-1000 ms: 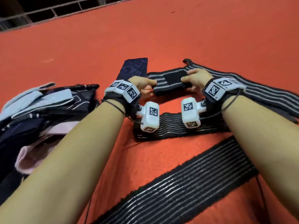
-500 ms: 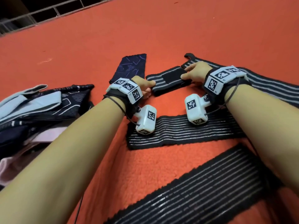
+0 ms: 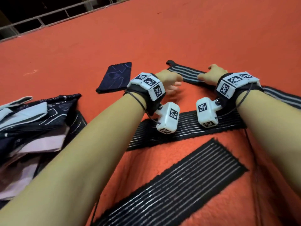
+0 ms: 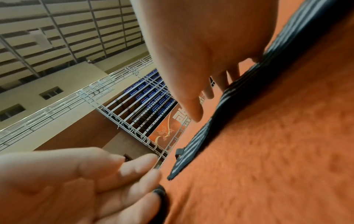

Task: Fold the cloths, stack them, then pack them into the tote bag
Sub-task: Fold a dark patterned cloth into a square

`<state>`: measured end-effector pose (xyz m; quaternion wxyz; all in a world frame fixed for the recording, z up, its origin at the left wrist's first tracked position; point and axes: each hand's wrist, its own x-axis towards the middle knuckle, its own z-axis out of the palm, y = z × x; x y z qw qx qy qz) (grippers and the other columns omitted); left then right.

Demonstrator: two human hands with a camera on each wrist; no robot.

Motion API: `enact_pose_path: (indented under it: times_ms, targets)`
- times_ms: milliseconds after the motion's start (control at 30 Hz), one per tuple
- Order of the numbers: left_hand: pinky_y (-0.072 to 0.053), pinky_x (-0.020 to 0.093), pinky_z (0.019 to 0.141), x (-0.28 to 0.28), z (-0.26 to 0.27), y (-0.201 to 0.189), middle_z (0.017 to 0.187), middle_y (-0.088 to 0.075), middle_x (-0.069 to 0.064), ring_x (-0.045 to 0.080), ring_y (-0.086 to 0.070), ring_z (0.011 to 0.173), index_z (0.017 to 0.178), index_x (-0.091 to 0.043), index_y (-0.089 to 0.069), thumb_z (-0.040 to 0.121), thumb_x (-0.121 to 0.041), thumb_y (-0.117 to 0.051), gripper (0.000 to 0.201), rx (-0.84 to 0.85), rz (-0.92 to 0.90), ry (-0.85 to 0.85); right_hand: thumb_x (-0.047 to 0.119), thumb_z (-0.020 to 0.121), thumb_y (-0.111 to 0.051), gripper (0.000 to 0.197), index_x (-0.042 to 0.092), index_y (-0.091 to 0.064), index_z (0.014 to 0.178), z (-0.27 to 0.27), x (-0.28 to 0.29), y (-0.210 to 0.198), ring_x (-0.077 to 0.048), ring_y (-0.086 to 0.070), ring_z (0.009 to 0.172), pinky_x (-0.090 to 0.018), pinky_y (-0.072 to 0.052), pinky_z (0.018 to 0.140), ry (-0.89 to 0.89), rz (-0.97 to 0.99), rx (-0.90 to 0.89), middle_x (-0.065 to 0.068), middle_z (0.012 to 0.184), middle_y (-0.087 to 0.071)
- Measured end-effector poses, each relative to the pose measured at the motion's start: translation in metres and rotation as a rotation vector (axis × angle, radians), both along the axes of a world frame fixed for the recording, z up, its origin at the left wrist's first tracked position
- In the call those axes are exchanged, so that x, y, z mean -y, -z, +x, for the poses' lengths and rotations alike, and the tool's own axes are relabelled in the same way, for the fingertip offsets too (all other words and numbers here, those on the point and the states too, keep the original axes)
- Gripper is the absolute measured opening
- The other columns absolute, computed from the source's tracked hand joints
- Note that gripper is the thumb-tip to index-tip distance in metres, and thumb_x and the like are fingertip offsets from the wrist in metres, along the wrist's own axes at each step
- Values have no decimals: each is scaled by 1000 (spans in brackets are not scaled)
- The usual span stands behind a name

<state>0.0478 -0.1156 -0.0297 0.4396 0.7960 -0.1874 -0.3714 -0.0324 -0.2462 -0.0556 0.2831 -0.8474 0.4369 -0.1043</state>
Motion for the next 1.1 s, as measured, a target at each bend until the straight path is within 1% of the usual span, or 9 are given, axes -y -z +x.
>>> enact_pose_path:
  times_ms: [200, 300, 367, 467, 567, 733, 800, 967, 1100]
  targets:
    - [-51, 24, 41, 28, -2, 9, 86, -58, 12, 22, -60, 69, 111, 0, -44, 95, -21, -46, 27, -149, -8, -133, 21, 86, -58, 29, 5, -48, 64, 3, 14, -1, -27, -50, 79, -31, -36, 62, 73, 47, 108, -12, 71, -55]
    - [-58, 42, 63, 34, 3, 10, 104, -62, 22, 30, -65, 69, 129, -2, -34, 95, -24, -45, 42, -239, -132, -230, 20, 83, -62, 16, 4, -61, 81, 2, 25, 0, -23, -52, 78, -29, -40, 67, 101, 157, 287, -11, 80, -58]
    - [-58, 41, 58, 36, 4, 8, 120, -55, 22, 30, -64, 68, 135, -4, -33, 96, -24, -44, 46, -298, -202, -277, 17, 82, -63, 21, 7, -68, 101, -4, 29, 0, -19, -57, 83, -26, -47, 73, 89, 276, 434, -8, 92, -63]
    - [-53, 32, 50, 42, -4, 6, 104, -59, 13, 27, -58, 82, 113, -6, -51, 95, -22, -45, 25, -357, -254, -269, 8, 87, -60, 27, 11, -66, 113, -14, 25, -6, -12, -61, 80, -14, -51, 67, -1, 435, 686, -1, 93, -65]
    - [-48, 40, 75, 43, -20, -1, 88, -57, 10, 27, -53, 107, 94, -5, -54, 101, -29, -37, 30, -448, -335, -216, 5, 91, -54, 22, 10, -66, 109, -21, 14, -17, -5, -61, 66, -15, -53, 63, -145, 505, 783, 2, 82, -64]
    - [-55, 25, 55, 32, -15, -13, 76, -66, 9, 18, -62, 72, 85, 2, -57, 97, -16, -51, 22, -385, -654, -407, 12, 93, -53, 12, 14, -64, 99, -32, -3, -39, 2, -58, 59, -15, -51, 66, -261, 378, 783, 5, 77, -62]
    - [-57, 25, 56, 24, -11, -21, 91, -66, 15, 20, -63, 73, 103, 4, -56, 93, -8, -57, 16, -274, -746, -464, 23, 91, -57, 11, 17, -66, 94, -38, -6, -47, -4, -58, 65, -22, -50, 71, -262, 296, 713, 6, 77, -63]
    - [-56, 28, 54, 1, -24, -57, 83, -58, 10, 22, -59, 72, 90, -9, -46, 89, 8, -55, 19, -137, -962, -487, 38, 82, -68, 31, 18, -64, 104, -58, -9, -56, -14, -59, 81, -18, -47, 70, -333, 259, 390, 1, 90, -63]
    - [-58, 35, 60, -27, -28, -89, 117, -57, 20, 33, -61, 98, 132, 2, -37, 87, 7, -58, 51, -32, -1038, -626, 43, 87, -61, 29, 15, -57, 80, -72, -12, -52, -19, -51, 87, -30, -36, 71, -289, 182, 261, -5, 88, -57]
